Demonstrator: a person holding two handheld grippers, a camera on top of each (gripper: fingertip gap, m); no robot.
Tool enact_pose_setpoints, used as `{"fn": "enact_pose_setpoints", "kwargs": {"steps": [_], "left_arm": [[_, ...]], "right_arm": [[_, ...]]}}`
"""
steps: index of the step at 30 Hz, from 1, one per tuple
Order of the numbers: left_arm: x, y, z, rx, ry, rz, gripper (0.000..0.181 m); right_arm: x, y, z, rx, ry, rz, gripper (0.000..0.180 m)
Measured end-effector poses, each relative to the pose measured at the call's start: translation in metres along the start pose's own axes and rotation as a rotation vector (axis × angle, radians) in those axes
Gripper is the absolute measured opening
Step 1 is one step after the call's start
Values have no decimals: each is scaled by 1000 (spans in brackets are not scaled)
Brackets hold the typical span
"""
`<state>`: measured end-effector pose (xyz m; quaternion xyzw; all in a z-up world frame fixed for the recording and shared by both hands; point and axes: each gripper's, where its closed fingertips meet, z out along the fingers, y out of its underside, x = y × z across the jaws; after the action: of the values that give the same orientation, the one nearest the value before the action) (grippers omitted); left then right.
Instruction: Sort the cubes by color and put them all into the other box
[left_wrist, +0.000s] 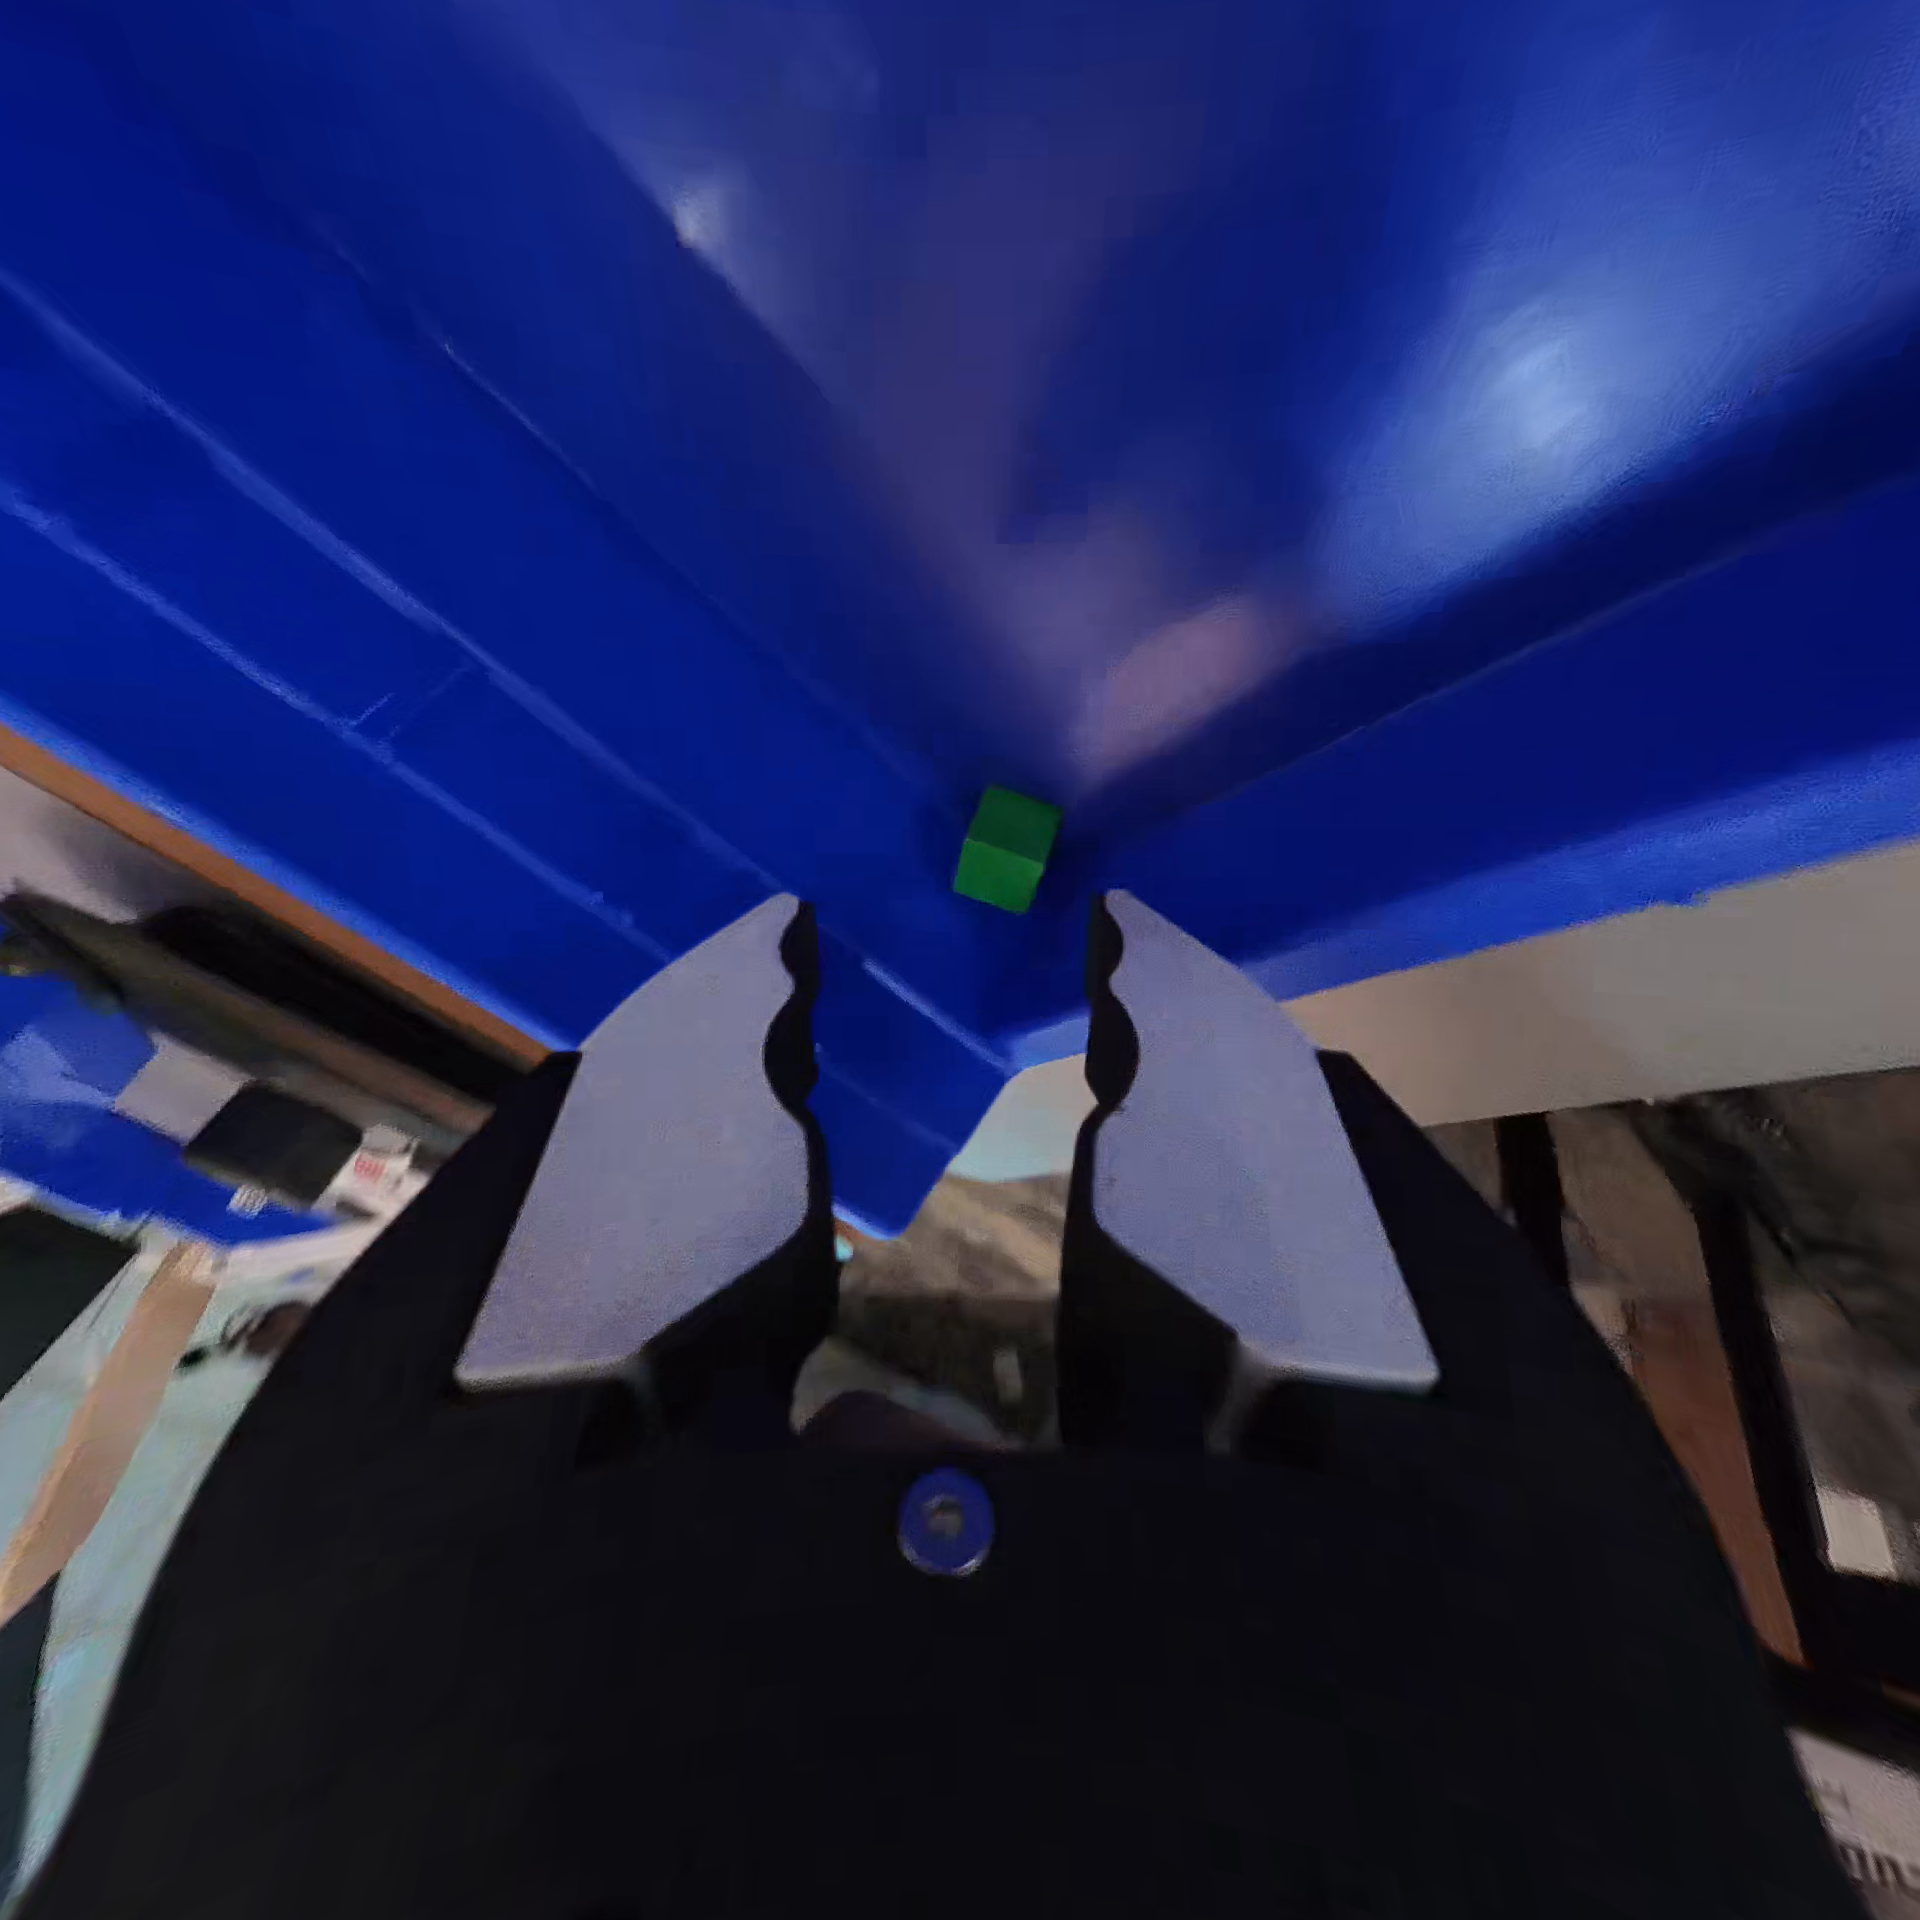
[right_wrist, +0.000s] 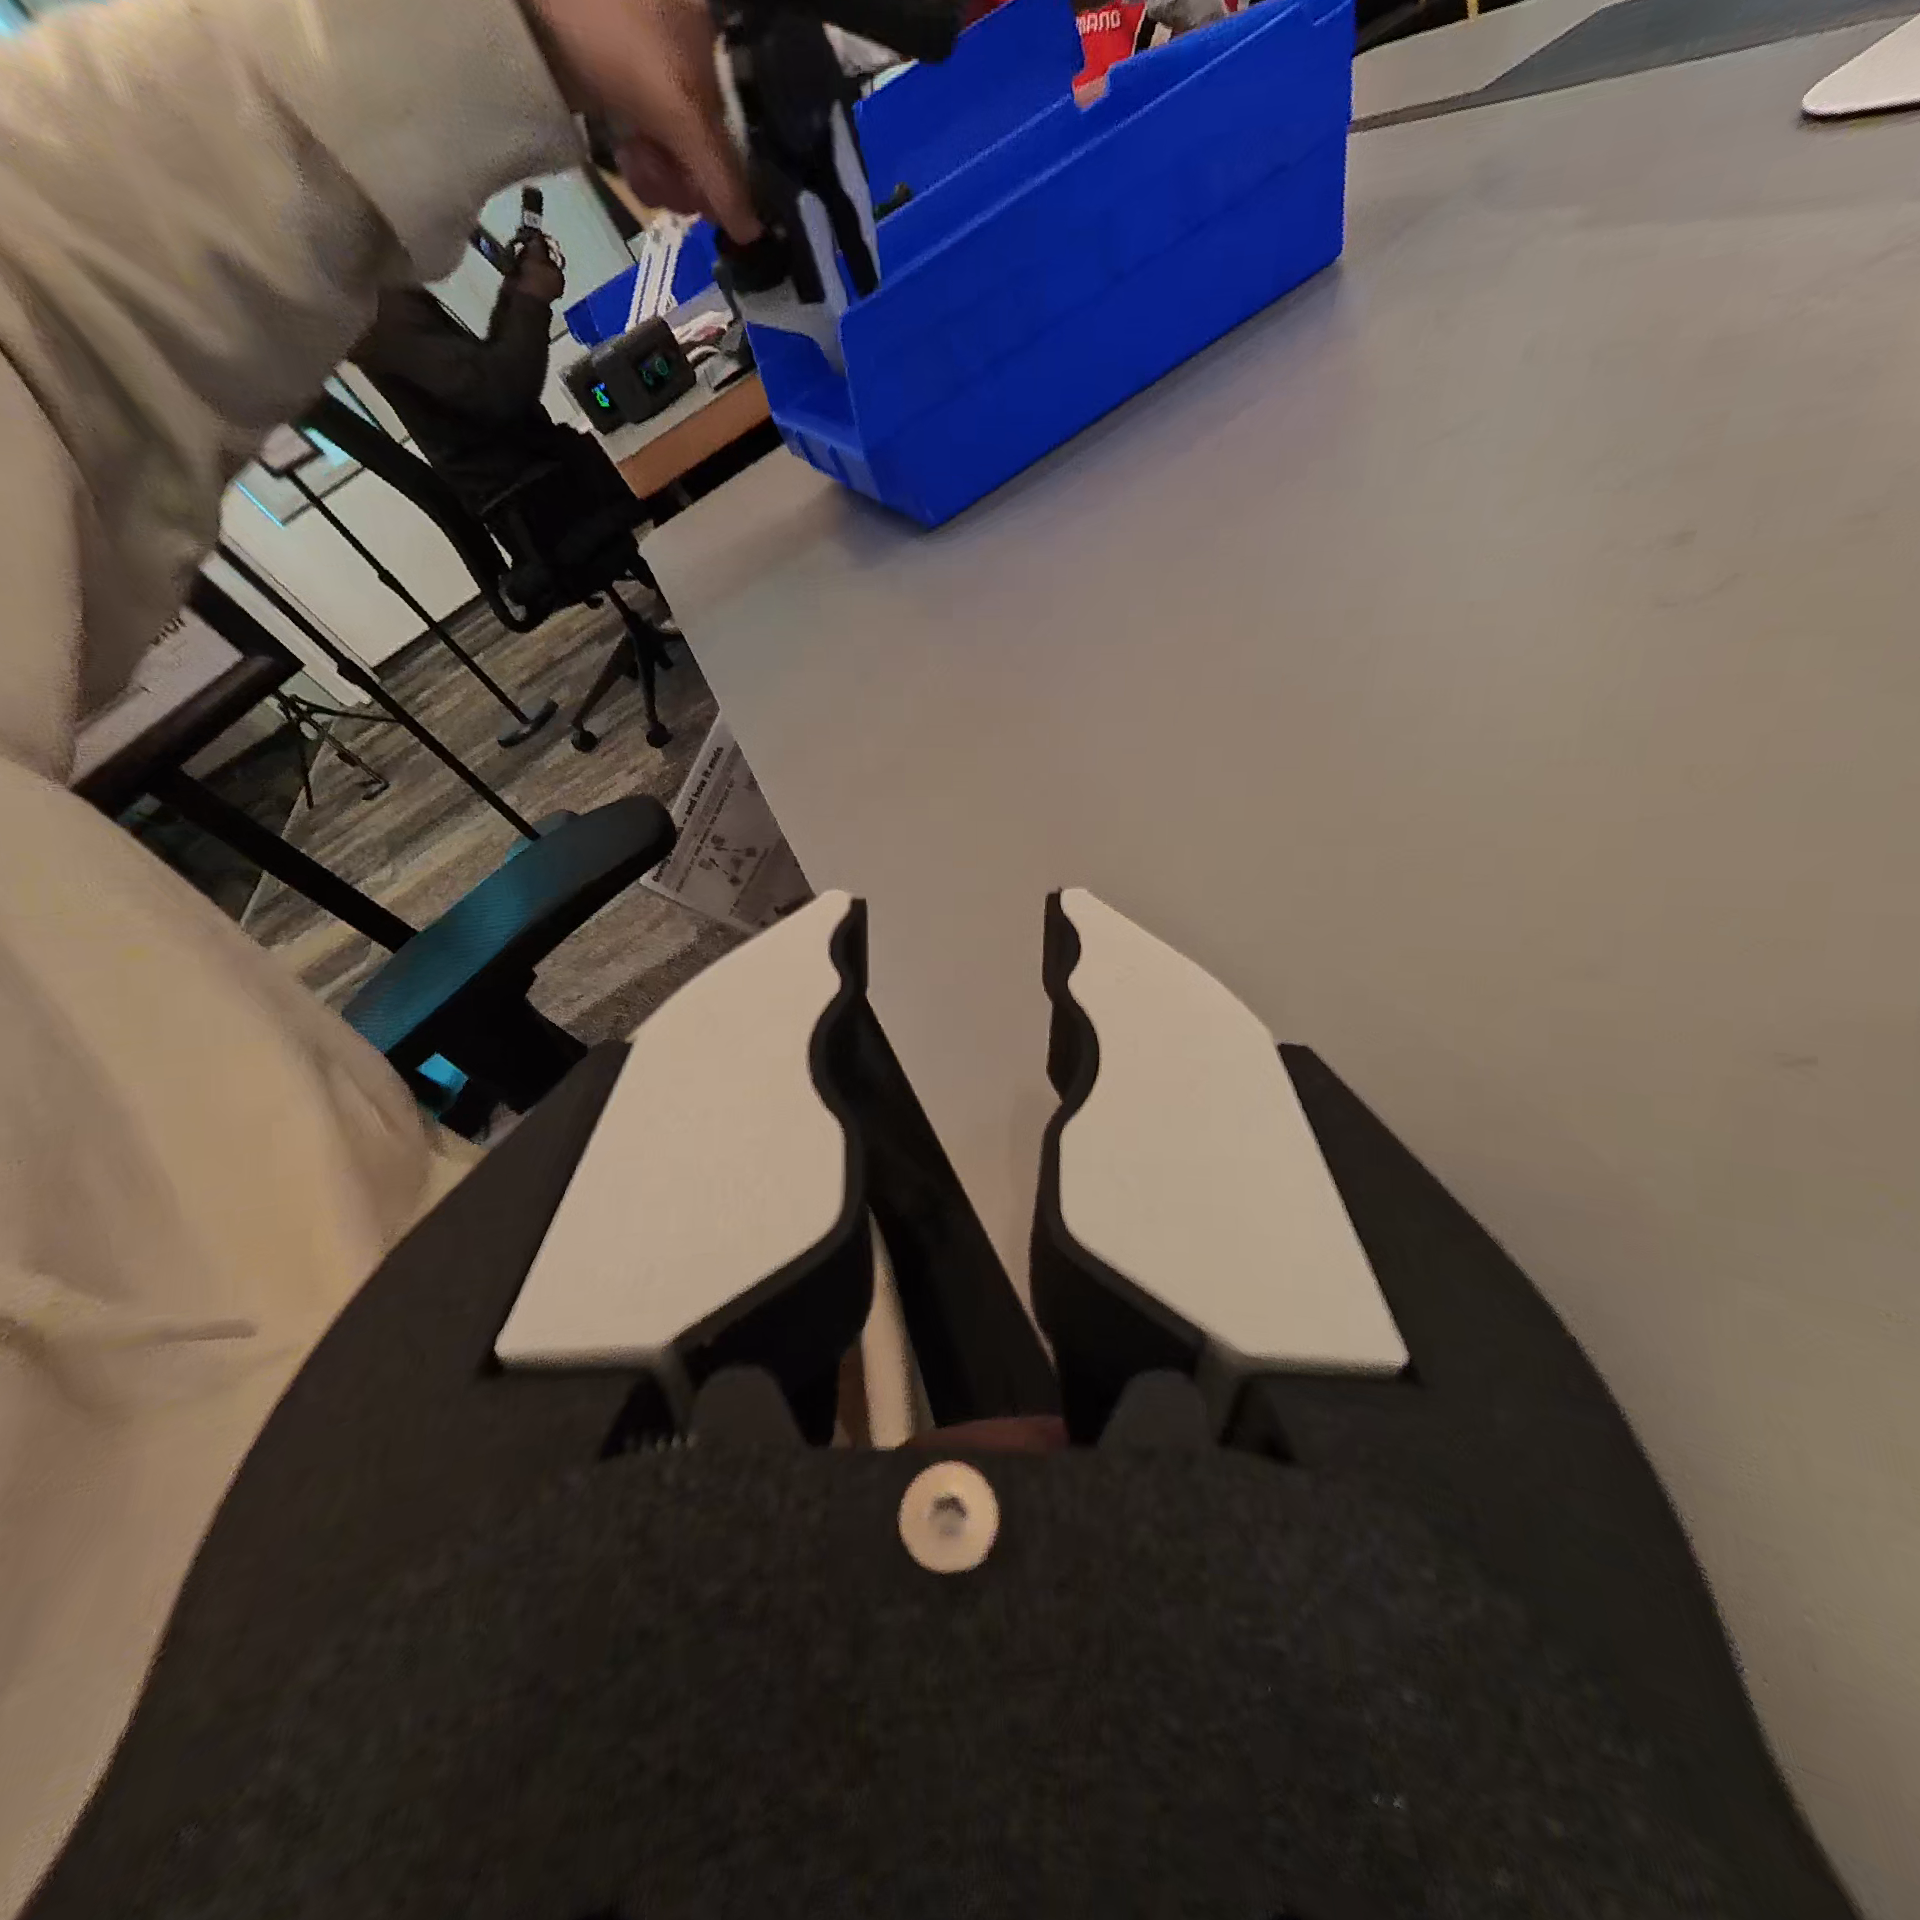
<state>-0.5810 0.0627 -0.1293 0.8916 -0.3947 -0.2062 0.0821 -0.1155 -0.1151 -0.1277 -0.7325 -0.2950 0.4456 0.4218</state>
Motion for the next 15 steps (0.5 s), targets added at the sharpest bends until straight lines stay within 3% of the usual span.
{"fn": "enact_pose_setpoints", "kwargs": {"steps": [6, 15], "left_arm": [[-6, 19, 35, -343, 8, 126, 46], [0, 21, 45, -490, 16, 248, 51]], "right_arm": [[4, 3, -5, -14, 12, -42, 31], [1, 4, -6, -31, -21, -38, 31]]}}
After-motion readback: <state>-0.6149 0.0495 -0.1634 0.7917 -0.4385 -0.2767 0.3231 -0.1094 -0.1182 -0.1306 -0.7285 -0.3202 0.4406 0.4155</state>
